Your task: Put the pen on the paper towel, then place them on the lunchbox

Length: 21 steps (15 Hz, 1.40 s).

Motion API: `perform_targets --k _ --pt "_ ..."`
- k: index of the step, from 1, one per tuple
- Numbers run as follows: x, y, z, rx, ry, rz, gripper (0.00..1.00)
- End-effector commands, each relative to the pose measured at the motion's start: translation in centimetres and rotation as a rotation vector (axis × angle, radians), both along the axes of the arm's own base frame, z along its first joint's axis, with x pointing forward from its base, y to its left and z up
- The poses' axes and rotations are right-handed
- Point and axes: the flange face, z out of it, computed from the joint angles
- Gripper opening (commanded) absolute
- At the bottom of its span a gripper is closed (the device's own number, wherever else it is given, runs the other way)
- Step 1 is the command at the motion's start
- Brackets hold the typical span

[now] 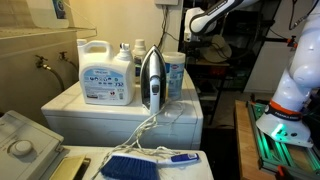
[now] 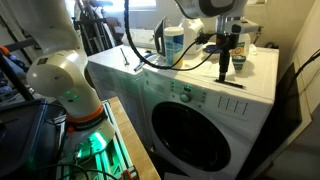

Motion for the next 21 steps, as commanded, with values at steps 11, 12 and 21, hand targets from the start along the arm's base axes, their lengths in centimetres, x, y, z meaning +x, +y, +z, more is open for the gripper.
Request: perform_targets --k 11,12,21 --pt "3.7 -0.6 -3.8 0.026 -0.054 -0.088 0.96" --pt "3.9 -0.5 -4.1 0.032 -0.055 -0.091 0.88" --pt "4.5 -0.4 -5.1 0.046 -0.040 -0.111 0.12"
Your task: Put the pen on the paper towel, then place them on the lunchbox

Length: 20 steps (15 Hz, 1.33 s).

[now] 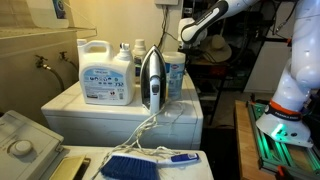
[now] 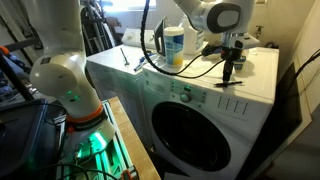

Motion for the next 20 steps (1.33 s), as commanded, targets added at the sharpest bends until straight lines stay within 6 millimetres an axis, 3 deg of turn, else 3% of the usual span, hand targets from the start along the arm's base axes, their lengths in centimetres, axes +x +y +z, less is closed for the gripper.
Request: perform_targets --k 1,5,8,10,15,20 --pt "0.4 -0.4 0.0 0.009 -0.006 -0.032 0.08" --pt "0.1 0.8 3.6 0.027 -0.020 -0.030 0.10" --pt "-0.2 3.6 6.2 0.079 0.002 0.000 0.09" --pt "-0.3 5.9 6.6 0.105 0.023 0.022 0.09" --pt "0.6 10.3 4.8 0.172 0.001 0.077 0.09" --pt "1.0 11.4 2.2 0.169 -0.026 0.112 0.10"
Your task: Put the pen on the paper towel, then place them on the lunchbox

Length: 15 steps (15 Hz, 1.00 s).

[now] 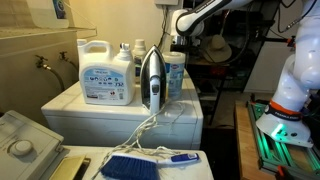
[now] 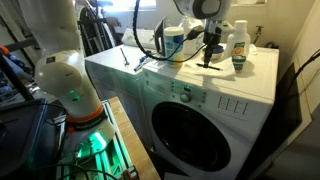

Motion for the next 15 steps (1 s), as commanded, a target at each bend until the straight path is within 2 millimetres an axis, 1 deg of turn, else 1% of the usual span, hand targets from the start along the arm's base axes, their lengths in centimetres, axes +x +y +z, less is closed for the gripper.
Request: perform_targets --k 1,2,3,4,6,10,12,15 --pt "-0.2 0.1 -1.8 0.023 -0.027 0.022 0.10" --pt "-0.1 0.1 -2.2 0.034 -0.031 0.025 0.10" --pt "-0.1 0.1 -2.4 0.029 -0.034 0.027 0.40" --pt "-0.1 0.2 -2.0 0.031 -0.047 0.034 0.42" --pt "-0.1 0.3 -0.8 0.031 -0.084 0.048 0.55" --pt "0.1 0.4 2.0 0.051 -0.139 0.049 0.87" --pt "0.4 0.5 2.4 0.043 -0.143 0.044 1.00" --pt "0.6 0.3 2.1 0.054 -0.143 0.055 1.00"
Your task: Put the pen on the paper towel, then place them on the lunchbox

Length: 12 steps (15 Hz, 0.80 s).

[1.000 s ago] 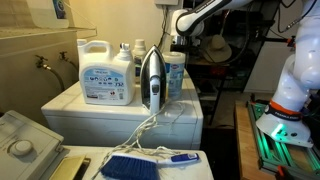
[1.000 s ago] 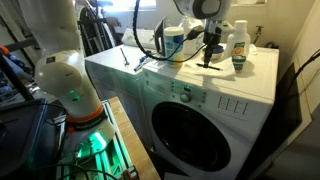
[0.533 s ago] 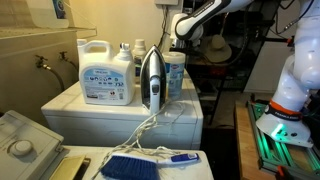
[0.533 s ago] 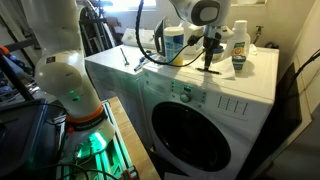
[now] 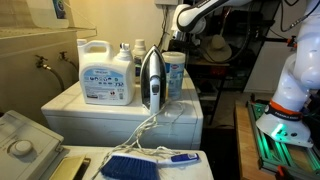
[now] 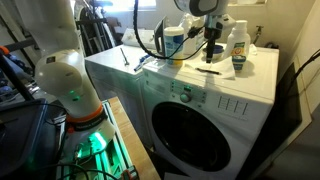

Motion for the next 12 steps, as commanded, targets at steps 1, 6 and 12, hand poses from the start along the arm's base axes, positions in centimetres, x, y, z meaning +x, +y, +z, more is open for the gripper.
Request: perform_targets --k 1,6,12 --pt "0.4 -0.2 -0.7 0.031 -0.001 0.015 1.00" --pt "2.2 1.6 -2.5 0.003 0.024 0.093 1.00" --pt "4.8 4.2 -4.7 -0.037 0.046 0.169 1.00"
